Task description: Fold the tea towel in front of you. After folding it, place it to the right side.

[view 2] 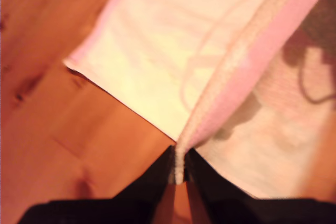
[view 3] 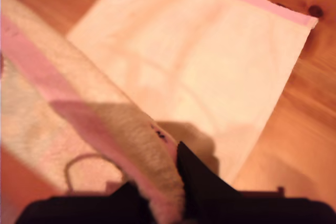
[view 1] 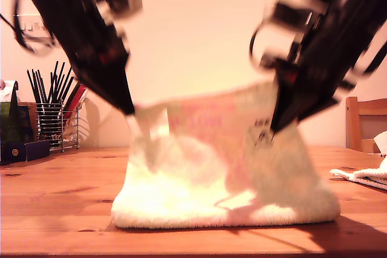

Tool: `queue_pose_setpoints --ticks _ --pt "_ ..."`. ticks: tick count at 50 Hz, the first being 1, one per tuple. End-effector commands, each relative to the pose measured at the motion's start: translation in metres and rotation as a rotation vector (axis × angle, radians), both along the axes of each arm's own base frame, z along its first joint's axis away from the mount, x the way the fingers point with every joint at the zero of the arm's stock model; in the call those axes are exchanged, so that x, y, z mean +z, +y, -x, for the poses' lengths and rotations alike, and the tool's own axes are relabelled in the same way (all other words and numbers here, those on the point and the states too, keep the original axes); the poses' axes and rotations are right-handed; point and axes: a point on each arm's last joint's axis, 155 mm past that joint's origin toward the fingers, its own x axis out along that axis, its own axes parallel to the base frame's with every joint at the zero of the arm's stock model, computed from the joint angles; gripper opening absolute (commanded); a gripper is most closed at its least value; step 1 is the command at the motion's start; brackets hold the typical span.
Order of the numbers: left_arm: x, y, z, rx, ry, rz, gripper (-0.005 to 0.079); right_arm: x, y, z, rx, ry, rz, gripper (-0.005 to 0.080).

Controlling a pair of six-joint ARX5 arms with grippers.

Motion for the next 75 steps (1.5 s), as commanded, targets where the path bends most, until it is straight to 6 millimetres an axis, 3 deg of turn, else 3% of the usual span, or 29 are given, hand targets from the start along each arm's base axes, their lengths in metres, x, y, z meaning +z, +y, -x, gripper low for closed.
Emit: queue_pose_setpoints --ticks 1,9,18,26,32,35,40,42,48,56,66,70,74,75 --pt "-0.013 0.011 -0.012 0.026 -0.012 -0.013 -0.0021 0.001 -0.007 -0.016 -0.036 -0.041 -0.008 -0.0013" --pt "-0.019 0.008 -0.04 0.04 -0.078 0.014 -0.0021 -0.001 -0.01 -0.043 -0.063 -0.084 -0.027 -0.0013" --pt "-0.04 0.004 -0.057 0.027 -0.101 0.01 -0.0021 -0.009 -0.01 -0.065 -0.073 -0.092 -0.049 -0.0013" --pt "-0.06 0.0 -0.066 0.028 -0.097 0.009 -0.0021 -0.021 -0.006 -0.077 -0.072 -0.09 -0.047 -0.0013" --pt "-0.061 -0.003 -0.074 0.028 -0.128 0.022 -0.0018 -0.032 -0.005 -0.081 -0.074 -0.08 -0.042 0.0008" --pt "-0.056 -0.006 -0.08 0.029 -0.157 0.035 0.0042 -0.035 -0.005 -0.083 -0.076 -0.08 -0.04 0.007" --pt "-0.045 -0.008 -0.092 0.037 -0.219 0.055 0.0259 -0.039 -0.006 -0.088 -0.084 -0.094 -0.038 0.0162" --pt "-0.041 -0.008 -0.096 0.043 -0.239 0.057 0.03 -0.039 -0.007 -0.091 -0.093 -0.105 -0.035 0.0183" --pt "-0.035 -0.008 -0.103 0.053 -0.272 0.063 0.0305 -0.035 -0.012 -0.099 -0.131 -0.128 -0.044 0.0261" --pt "-0.033 0.002 -0.111 0.089 -0.299 0.04 0.0347 -0.034 -0.014 -0.101 -0.137 -0.121 -0.041 0.0266" --pt "-0.048 0.015 -0.097 0.128 -0.196 0.017 0.0324 -0.039 -0.019 -0.093 -0.138 -0.048 -0.012 0.0265" --pt "-0.054 0.01 -0.083 0.112 -0.128 0.04 0.0181 -0.043 -0.014 -0.084 -0.111 -0.005 -0.03 0.0241" --pt "-0.056 0.003 -0.07 0.106 -0.059 0.083 -0.003 -0.045 -0.01 -0.076 -0.089 0.03 -0.048 0.0083" --pt "-0.055 0.002 -0.069 0.112 -0.051 0.093 -0.0017 -0.045 -0.009 -0.075 -0.086 0.035 -0.051 0.0038"
